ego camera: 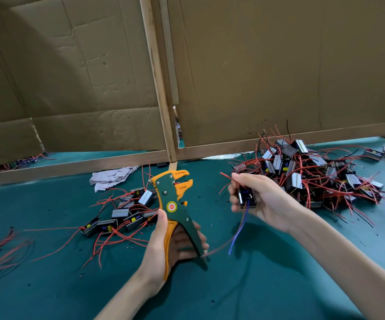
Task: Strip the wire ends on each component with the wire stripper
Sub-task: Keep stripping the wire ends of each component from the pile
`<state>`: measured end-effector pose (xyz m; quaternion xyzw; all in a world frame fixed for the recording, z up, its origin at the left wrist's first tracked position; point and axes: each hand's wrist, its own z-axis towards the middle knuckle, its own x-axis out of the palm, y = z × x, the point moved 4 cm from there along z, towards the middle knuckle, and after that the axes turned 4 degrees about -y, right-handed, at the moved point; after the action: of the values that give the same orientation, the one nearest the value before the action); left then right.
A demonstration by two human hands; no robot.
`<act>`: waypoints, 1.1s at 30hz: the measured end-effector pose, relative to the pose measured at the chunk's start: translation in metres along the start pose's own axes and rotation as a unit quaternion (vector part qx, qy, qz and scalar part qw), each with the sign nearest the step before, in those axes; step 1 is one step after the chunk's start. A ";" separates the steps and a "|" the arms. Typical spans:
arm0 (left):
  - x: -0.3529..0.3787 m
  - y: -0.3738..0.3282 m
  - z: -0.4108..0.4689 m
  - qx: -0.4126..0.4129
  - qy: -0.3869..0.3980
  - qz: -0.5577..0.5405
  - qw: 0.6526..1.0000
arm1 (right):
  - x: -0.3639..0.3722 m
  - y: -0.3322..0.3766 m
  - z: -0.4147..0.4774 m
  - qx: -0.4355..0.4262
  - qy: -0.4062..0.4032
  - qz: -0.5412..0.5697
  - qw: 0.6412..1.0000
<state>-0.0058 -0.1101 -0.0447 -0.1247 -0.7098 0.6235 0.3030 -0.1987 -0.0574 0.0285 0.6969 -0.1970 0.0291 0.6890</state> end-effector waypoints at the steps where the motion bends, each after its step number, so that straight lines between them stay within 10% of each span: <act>1: -0.002 -0.002 0.001 0.010 -0.017 -0.010 1.000 | -0.003 0.005 0.003 -0.009 -0.007 0.005 1.000; 7: -0.016 -0.010 0.003 0.061 -0.095 -0.038 0.993 | -0.049 0.057 0.037 -0.167 -0.233 -0.130 0.949; 16: -0.023 -0.011 0.005 0.135 -0.165 -0.057 0.975 | -0.044 0.072 0.051 -0.270 -0.456 -0.620 0.579; 19: -0.027 -0.013 0.005 0.158 -0.196 -0.060 0.966 | 0.030 0.031 0.053 -0.381 -0.238 -0.621 0.643; 23: -0.032 -0.018 0.005 0.157 -0.214 -0.079 0.961 | 0.091 -0.049 0.083 -0.192 0.073 -0.642 0.739; 33: -0.037 -0.015 0.010 0.149 -0.199 -0.073 0.966 | 0.092 -0.075 0.118 -0.103 0.011 -0.517 0.850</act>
<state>0.0201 -0.1418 -0.0405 0.1007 -0.6624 0.7104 0.2153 -0.1173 -0.1955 -0.0199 0.6226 0.1976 -0.3437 0.6747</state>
